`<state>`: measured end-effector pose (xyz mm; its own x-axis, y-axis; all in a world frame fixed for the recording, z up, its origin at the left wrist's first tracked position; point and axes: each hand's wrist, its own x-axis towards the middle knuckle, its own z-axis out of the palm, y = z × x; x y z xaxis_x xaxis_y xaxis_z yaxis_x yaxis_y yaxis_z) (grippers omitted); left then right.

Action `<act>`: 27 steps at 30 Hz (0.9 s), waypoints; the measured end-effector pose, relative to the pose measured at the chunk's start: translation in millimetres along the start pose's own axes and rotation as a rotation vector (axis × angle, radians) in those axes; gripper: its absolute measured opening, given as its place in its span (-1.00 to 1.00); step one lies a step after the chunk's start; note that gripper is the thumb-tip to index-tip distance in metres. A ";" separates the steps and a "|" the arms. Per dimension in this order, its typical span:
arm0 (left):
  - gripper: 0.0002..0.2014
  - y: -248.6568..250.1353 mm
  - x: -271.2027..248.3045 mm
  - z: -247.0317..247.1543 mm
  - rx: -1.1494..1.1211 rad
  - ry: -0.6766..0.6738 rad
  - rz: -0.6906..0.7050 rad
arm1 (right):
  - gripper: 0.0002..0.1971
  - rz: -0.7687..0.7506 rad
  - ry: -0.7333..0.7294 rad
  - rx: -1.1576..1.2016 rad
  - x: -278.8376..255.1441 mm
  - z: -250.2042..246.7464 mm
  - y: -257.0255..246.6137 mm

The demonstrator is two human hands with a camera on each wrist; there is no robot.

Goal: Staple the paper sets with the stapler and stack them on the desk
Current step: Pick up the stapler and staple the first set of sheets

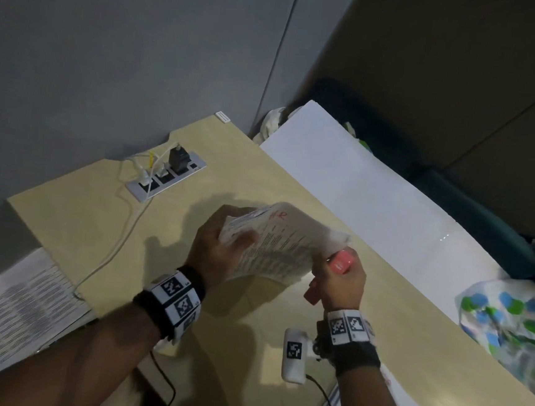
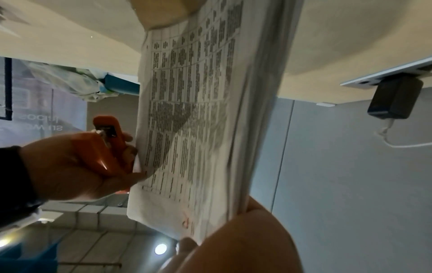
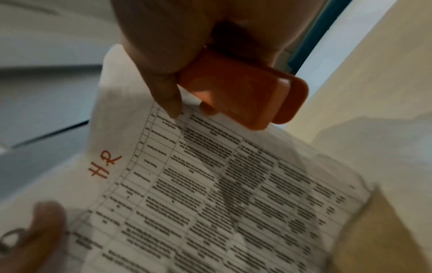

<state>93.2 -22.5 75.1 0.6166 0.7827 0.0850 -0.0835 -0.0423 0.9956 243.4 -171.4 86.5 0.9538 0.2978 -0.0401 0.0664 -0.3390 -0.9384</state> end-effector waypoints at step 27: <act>-0.60 0.0 -9.9 -5.5 0.017 0.058 0.254 | -0.69 -0.196 0.099 -0.065 0.4 -20.0 -22.5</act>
<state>82.7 -26.8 74.0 0.5316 0.7800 0.3302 -0.2162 -0.2520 0.9433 248.1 -181.5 114.5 0.9446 0.2756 0.1781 0.2692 -0.3406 -0.9008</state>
